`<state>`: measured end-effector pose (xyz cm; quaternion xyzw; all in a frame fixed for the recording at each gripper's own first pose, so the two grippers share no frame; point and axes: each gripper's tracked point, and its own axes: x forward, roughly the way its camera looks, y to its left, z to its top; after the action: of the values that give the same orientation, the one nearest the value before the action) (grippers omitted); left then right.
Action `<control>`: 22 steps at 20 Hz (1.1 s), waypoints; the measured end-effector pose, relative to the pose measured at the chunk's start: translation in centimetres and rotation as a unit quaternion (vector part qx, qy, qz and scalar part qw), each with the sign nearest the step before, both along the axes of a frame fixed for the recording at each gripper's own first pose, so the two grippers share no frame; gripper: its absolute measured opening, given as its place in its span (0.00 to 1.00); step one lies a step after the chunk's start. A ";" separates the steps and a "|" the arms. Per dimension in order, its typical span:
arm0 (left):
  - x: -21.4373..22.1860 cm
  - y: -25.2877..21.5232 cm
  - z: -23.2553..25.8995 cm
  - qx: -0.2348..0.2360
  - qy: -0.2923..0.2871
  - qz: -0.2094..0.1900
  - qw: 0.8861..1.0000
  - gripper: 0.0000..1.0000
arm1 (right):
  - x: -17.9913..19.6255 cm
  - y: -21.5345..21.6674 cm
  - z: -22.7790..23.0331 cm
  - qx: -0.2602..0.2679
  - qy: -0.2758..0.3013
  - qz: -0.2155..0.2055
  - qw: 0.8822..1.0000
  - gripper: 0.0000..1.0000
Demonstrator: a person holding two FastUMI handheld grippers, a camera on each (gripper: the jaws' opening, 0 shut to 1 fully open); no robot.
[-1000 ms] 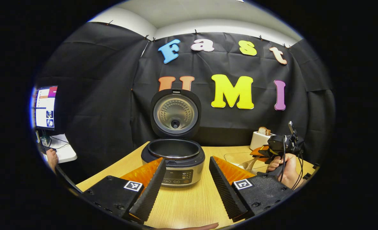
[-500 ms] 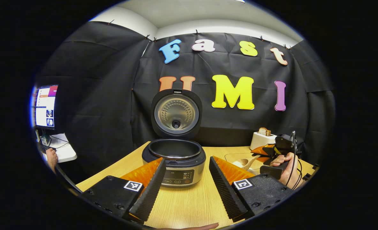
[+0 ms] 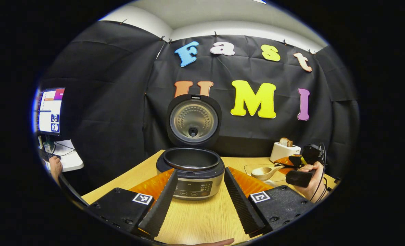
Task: Close the left gripper, press the button to open the rice cooker; take a wooden spoon from the chopstick holder with the right hand, scoop a spoonful of rice and pour it into the rice cooker, then put the wooden spoon back into the chopstick holder.
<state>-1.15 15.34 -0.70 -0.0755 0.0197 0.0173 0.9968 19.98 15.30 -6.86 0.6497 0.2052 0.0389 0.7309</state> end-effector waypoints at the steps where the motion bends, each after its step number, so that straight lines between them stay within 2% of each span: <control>1: 0.1 0.1 -0.1 -0.002 0.002 -0.001 1.000 0.88 | 0.0 -0.1 0.8 -0.002 -0.007 -0.004 1.000 0.07; 6: 0.0 1.8 -1.0 0.006 0.017 0.021 1.000 0.88 | -1.0 -0.6 6.1 0.011 -0.045 -0.030 0.998 0.06; 9: -0.1 2.8 -1.3 0.002 0.021 0.025 0.999 0.88 | -1.4 0.6 9.5 0.007 -0.073 -0.030 0.997 0.06; 16: -1.1 5.9 -1.5 -0.004 0.020 0.045 0.999 0.88 | -1.9 6.8 14.8 -0.009 -0.106 -0.014 0.994 0.07; 22: -1.5 8.7 -2.4 -0.010 0.031 0.070 0.997 0.88 | -2.1 14.1 16.3 -0.078 -0.135 0.010 0.988 0.05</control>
<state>-2.60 24.03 -3.09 -0.0861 0.0454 0.0891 0.9913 17.86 29.38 9.47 0.5774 0.1135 0.1178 0.7999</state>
